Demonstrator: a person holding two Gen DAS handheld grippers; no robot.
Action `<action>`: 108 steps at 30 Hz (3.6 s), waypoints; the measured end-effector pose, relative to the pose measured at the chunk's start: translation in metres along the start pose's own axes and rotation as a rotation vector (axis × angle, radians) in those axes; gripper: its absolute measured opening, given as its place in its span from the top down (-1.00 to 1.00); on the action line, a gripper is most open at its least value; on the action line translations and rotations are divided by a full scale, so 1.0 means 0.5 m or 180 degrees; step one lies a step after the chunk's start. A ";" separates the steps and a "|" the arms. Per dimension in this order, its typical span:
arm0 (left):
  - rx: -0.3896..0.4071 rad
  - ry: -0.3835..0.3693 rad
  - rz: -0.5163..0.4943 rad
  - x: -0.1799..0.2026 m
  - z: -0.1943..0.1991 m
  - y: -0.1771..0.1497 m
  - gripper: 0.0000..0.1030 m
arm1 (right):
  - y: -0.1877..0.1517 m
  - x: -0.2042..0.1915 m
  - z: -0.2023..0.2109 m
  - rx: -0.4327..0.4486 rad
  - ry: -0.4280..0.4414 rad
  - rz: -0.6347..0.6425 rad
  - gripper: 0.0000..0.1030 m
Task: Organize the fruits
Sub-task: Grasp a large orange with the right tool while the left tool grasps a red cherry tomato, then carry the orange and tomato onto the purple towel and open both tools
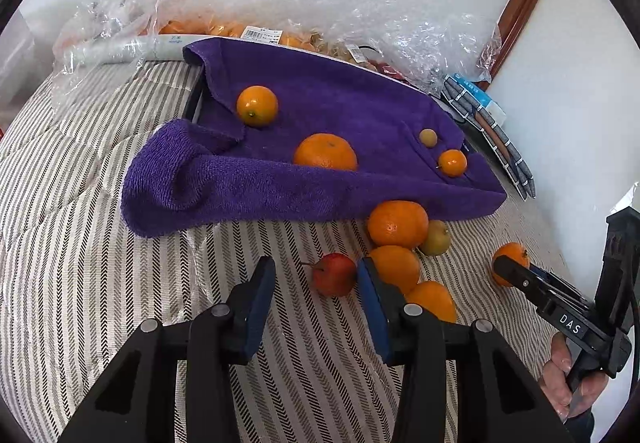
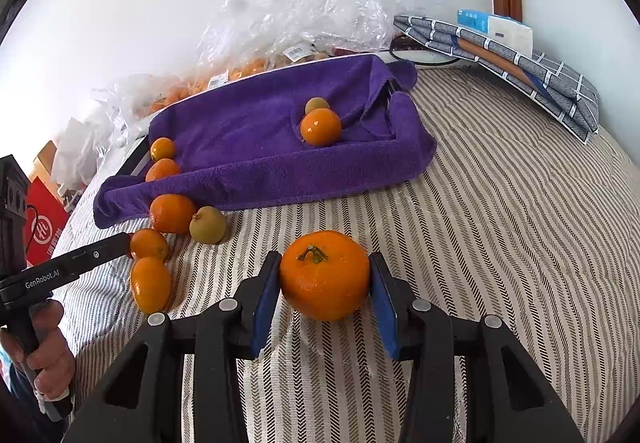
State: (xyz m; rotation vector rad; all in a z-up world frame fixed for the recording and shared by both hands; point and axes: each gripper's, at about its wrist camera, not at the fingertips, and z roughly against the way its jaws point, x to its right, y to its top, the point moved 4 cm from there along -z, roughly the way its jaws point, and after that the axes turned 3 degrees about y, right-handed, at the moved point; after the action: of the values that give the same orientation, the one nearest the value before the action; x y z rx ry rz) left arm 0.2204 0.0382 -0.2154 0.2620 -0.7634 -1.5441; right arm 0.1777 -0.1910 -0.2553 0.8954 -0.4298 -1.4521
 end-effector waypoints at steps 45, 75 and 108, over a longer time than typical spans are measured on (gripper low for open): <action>0.0806 0.0483 0.0252 -0.047 0.080 0.039 0.57 | 0.001 0.037 0.031 0.0255 0.0160 -0.0377 0.16; 0.0943 0.0582 0.0535 -0.057 0.033 0.192 0.57 | 0.208 -0.032 -0.030 0.0584 0.0156 0.0077 0.16; 0.0635 0.0490 0.0316 -0.031 -0.064 0.175 0.57 | 0.179 -0.023 -0.093 0.0543 0.0074 0.0179 0.15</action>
State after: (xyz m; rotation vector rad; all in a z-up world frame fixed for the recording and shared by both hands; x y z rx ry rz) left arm 0.3108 0.0477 -0.1908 0.4782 -0.7969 -1.3388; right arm 0.2697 -0.1781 -0.2150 1.0271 -0.5635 -1.3671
